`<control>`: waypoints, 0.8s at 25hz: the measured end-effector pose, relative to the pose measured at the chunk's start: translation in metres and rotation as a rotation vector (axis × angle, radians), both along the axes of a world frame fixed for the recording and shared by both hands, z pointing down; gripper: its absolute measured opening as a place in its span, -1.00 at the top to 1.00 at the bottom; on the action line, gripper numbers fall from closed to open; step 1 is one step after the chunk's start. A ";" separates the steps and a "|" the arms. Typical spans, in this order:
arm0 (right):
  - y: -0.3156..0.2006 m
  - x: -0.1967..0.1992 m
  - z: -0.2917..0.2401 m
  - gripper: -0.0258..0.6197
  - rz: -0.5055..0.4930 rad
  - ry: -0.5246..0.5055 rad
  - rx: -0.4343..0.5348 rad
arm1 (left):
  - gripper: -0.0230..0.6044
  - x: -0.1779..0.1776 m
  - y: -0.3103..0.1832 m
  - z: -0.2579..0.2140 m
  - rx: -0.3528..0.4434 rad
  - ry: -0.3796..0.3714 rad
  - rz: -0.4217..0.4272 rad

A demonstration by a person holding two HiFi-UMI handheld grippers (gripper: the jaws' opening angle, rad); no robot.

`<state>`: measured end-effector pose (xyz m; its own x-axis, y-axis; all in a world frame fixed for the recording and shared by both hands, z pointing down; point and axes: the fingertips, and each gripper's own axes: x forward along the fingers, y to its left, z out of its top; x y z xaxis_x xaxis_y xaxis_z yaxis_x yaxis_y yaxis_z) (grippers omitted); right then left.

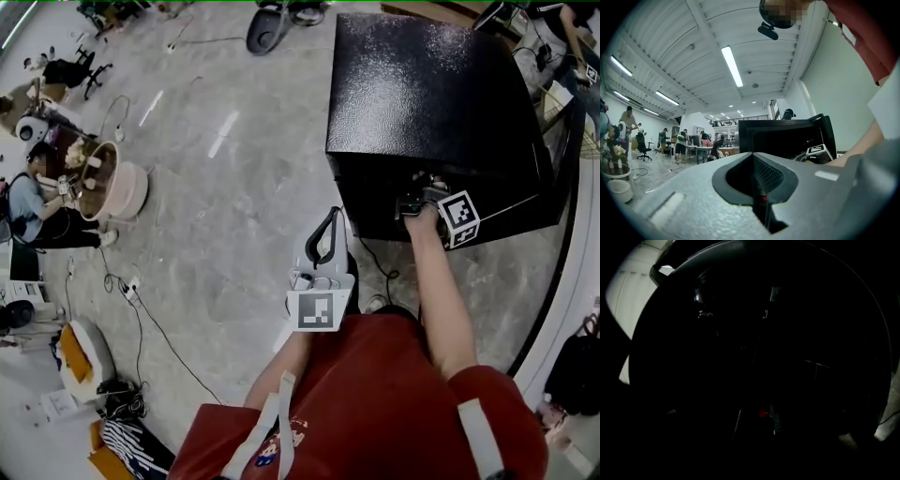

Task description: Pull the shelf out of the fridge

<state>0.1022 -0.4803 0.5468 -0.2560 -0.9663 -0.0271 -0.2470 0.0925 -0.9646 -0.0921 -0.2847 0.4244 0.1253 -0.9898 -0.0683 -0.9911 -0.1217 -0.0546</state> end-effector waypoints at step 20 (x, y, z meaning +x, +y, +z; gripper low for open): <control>-0.048 -0.005 -0.008 0.38 0.143 -0.153 0.102 | 0.92 -0.005 0.007 0.004 -0.049 -0.024 0.014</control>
<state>0.0968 -0.5286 0.5388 -0.1016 -0.9828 -0.1542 -0.1160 0.1656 -0.9793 -0.0974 -0.2780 0.4289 0.1405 -0.9899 -0.0161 -0.9877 -0.1390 -0.0721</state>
